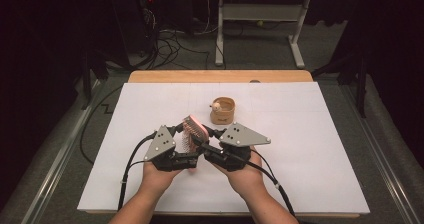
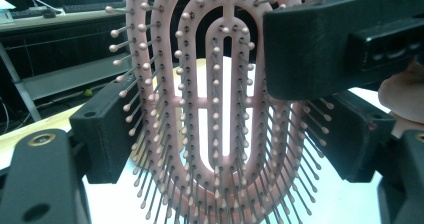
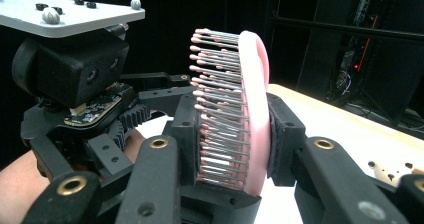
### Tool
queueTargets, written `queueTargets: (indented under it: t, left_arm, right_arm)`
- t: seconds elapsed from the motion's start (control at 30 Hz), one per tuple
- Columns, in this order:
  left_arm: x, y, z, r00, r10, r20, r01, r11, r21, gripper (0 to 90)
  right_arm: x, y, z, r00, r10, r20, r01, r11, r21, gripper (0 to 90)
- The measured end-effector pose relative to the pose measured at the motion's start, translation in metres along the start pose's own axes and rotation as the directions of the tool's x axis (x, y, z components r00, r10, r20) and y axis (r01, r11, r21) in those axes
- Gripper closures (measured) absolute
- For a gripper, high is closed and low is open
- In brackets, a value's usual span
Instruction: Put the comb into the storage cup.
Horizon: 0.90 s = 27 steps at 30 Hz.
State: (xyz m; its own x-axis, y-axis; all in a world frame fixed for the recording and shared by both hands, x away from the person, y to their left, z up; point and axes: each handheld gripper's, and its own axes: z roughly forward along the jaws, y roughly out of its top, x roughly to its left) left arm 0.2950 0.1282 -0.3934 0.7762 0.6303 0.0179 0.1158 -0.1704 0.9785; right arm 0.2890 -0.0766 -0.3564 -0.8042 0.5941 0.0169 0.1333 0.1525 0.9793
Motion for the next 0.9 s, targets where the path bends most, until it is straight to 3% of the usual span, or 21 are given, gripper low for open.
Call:
queueTargets:
  t: [0.67,0.9]
  left_arm:
    - [-0.0014,-0.0007,0.0012,0.9999,-0.003,0.013,0.003,0.9999,-0.014,17.6]
    - [-0.0005,-0.0019,0.003,0.9993,-0.012,0.036,0.012,0.9999,-0.008,15.8]
  right_arm:
    - [0.0011,0.0021,-0.0021,0.9998,-0.018,0.009,0.018,1.0,-0.004,66.5]
    - [0.0005,0.0024,-0.0019,0.9996,-0.025,0.014,0.025,1.0,0.004,66.8]
